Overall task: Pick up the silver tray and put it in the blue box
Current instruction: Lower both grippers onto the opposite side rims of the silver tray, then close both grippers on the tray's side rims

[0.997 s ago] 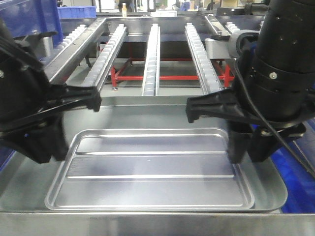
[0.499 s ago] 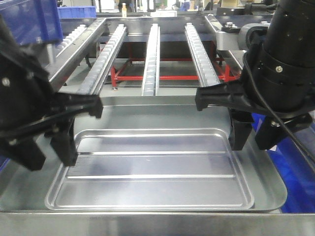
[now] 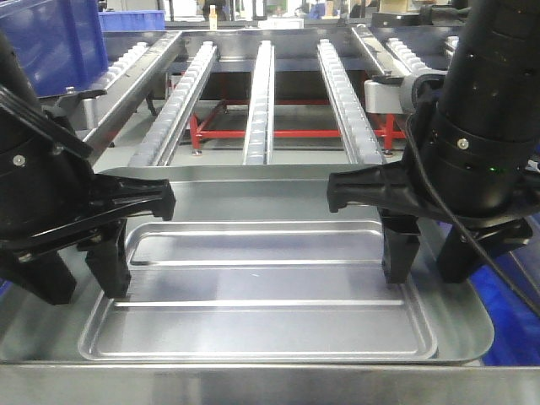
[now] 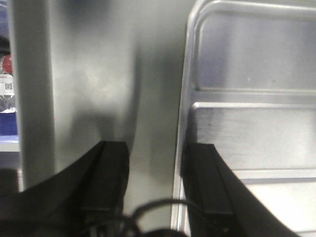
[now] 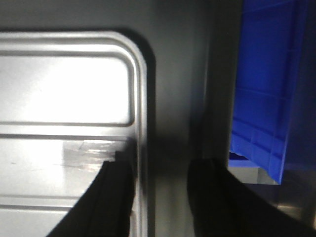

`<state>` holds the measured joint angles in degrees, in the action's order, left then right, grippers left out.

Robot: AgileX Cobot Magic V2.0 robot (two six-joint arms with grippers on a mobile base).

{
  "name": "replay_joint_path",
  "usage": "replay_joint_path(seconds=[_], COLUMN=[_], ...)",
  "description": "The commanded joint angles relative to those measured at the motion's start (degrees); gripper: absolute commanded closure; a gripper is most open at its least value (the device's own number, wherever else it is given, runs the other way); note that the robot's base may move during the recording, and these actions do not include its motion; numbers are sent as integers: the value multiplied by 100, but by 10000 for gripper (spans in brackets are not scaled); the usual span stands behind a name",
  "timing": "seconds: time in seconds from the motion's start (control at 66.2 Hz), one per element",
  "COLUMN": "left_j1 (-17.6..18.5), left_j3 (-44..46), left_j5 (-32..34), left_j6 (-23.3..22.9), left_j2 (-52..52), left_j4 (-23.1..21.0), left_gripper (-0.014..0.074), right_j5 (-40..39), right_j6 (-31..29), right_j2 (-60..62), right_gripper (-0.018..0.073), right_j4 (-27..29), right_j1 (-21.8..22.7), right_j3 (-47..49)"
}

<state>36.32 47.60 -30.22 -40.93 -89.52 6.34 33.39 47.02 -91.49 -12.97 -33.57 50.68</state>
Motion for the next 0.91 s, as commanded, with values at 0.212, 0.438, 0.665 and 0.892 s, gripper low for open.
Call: replay_joint_path(seconds=[0.212,0.438,0.665,0.892], left_j1=[-3,-3,-3,-3], left_j3=[166,166,166,166], left_j5=[241,215,76,63], left_j6=[-56,-56,-22,1], left_j2=[167,167,167,167], left_j4=[21,21,21,21], left_gripper=[406,408,408,408], right_j5=[67,2,1,-3], right_j6=[-62,-66,-66,-66], right_j2=[175,-34,-62,-62], right_gripper=[154,154,154,154], right_j4=[1,-4,-31,-31], right_j1=[-73,-192,-187,-187], right_j3=[166,166,166,166])
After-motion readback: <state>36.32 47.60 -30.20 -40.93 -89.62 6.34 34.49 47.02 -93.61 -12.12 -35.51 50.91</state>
